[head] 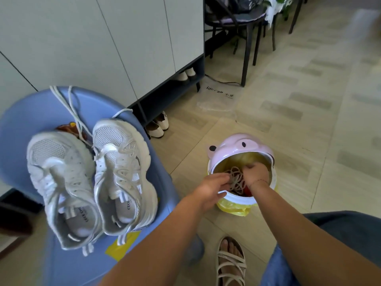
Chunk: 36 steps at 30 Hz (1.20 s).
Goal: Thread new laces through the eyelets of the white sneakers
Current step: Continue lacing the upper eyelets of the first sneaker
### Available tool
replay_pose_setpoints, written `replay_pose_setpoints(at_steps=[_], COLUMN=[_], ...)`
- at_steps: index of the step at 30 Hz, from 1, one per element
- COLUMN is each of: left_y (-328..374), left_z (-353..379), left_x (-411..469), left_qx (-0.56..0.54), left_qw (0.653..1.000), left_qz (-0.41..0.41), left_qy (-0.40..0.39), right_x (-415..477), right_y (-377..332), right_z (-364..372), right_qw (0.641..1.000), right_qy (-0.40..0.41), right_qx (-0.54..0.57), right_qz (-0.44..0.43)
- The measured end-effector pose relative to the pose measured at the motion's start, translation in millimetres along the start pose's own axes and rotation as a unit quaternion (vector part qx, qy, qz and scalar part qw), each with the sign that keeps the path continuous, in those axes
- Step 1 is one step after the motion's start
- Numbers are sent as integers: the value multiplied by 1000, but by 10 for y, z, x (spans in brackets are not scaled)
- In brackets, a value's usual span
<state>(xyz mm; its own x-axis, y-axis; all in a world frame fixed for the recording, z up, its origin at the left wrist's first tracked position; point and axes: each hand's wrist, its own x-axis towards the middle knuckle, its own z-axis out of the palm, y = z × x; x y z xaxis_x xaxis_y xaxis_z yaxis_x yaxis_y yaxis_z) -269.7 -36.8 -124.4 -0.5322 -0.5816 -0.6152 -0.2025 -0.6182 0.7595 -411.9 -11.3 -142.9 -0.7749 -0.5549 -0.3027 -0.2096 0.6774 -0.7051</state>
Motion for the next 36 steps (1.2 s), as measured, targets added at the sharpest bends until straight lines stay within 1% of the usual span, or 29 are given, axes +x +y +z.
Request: replay_pose_setpoints(at_steps=[2, 4, 6, 9, 13, 15, 17, 21, 24, 28, 30, 32, 34, 36], left_y=[44, 91, 145, 223, 318, 364, 388, 395, 442, 610, 756, 936, 1121, 1282], left_z=[-56, -128, -199, -362, -699, -896, -1123, -1595, -1893, -2169, -2247, -2292, -2314, -2311], left_x=[-185, -388, -625, -1010, -1548, -1817, -2062, -2436, -2581, -2574, -2501, -2394, -2261, -2112], left_qx=[7, 10, 6, 6, 17, 10, -12, -52, -70, -78, -80, -71, -69, -73], left_qw=[1000, 999, 998, 994, 982, 973, 962, 941, 925, 916, 913, 913, 914, 917], left_qz=[22, 40, 63, 107, 180, 208, 229, 241, 243, 253, 260, 267, 273, 275], left_qy=[0, 3, 1, 6, 53, 98, 151, 233, 282, 303, 303, 300, 293, 278], right_x=[-171, -387, -649, -1048, -1606, -1863, -2072, -2279, -2243, -2073, -1914, -1713, -1509, -1361], right_y=[-87, -171, -275, -504, -959, -1182, -1386, -1789, -2133, -2606, -2794, -2899, -2891, -2811], right_z=[-52, -86, -79, 32, 209, 297, 382, 540, 641, 775, 829, 852, 855, 879], right_qw=[999, 995, 989, 982, 957, 941, 924, 896, 889, 889, 898, 915, 934, 950], right_qy=[31, 60, 60, 4, -101, -143, -170, -201, -200, -178, -153, -116, -94, -100], right_qx=[26, 75, 132, 185, 223, 205, 185, 183, 192, 189, 196, 196, 160, 98], right_qz=[5, 6, 2, -46, -158, -227, -288, -351, -363, -378, -364, -335, -304, -279])
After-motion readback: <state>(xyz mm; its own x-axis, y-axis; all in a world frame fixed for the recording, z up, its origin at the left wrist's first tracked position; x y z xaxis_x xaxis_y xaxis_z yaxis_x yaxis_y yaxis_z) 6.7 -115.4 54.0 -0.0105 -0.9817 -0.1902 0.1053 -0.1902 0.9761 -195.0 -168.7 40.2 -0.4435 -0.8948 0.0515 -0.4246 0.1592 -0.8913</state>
